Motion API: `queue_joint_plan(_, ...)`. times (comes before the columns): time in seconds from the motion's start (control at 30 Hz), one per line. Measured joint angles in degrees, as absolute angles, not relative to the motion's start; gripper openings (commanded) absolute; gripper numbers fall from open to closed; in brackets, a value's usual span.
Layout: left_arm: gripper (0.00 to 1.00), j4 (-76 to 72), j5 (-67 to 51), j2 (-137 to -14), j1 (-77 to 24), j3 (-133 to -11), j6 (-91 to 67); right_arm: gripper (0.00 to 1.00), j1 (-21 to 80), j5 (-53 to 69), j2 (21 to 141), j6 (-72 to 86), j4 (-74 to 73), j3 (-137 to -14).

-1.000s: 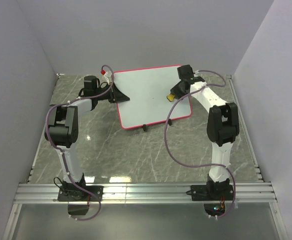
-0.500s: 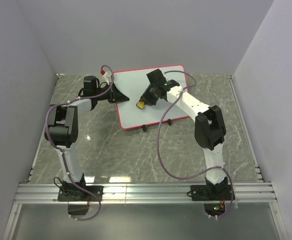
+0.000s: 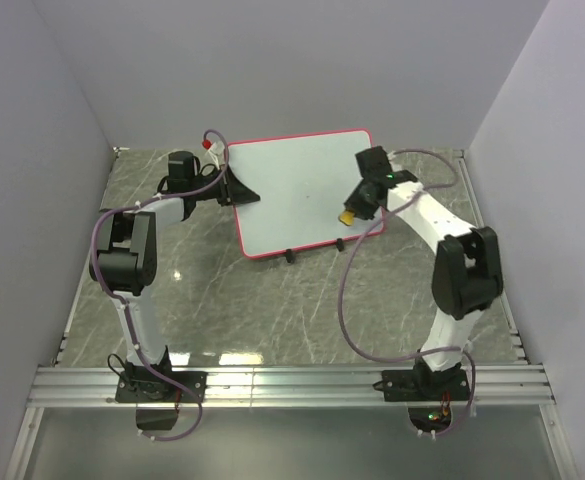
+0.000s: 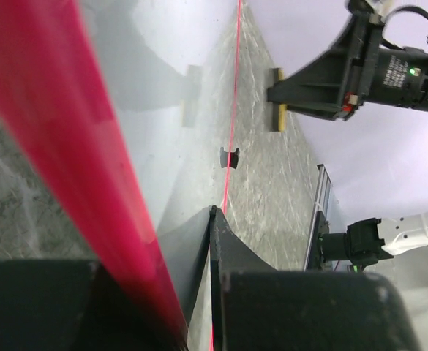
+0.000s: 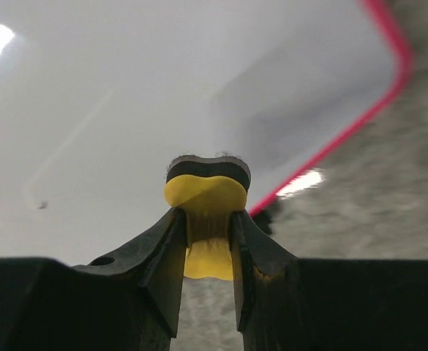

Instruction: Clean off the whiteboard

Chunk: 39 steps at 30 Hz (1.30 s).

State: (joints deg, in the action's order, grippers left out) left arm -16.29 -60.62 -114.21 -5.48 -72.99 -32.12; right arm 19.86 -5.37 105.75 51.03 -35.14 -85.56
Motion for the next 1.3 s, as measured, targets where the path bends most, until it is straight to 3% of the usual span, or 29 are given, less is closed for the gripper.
queue_joint_plan(0.2, 0.2, -17.0, -60.1, -113.3, -5.5, -71.7, -31.9, 0.0, 15.1, -9.6, 91.5, 48.2, -34.9, -72.9)
queue_joint_plan(0.37, 0.24, -17.4, -58.3, -112.3, -5.4, -69.5, -30.7, 0.0, 11.6, -10.7, 84.7, 46.6, -34.8, -66.9)
queue_joint_plan(0.63, 0.37, -20.4, -56.1, -111.6, -5.2, -64.5, -30.6, 0.0, 9.0, -11.3, 82.8, 45.7, -34.9, -63.2)
queue_joint_plan(0.77, 0.39, -21.6, -54.3, -110.6, -5.2, -61.9, -30.6, 0.0, 8.7, -11.4, 82.7, 45.2, -34.8, -63.2)
queue_joint_plan(1.3, 0.67, -18.8, -50.6, -106.4, -5.3, -58.1, -28.3, 0.0, 6.7, -11.6, 78.8, 44.5, -33.5, -55.6)
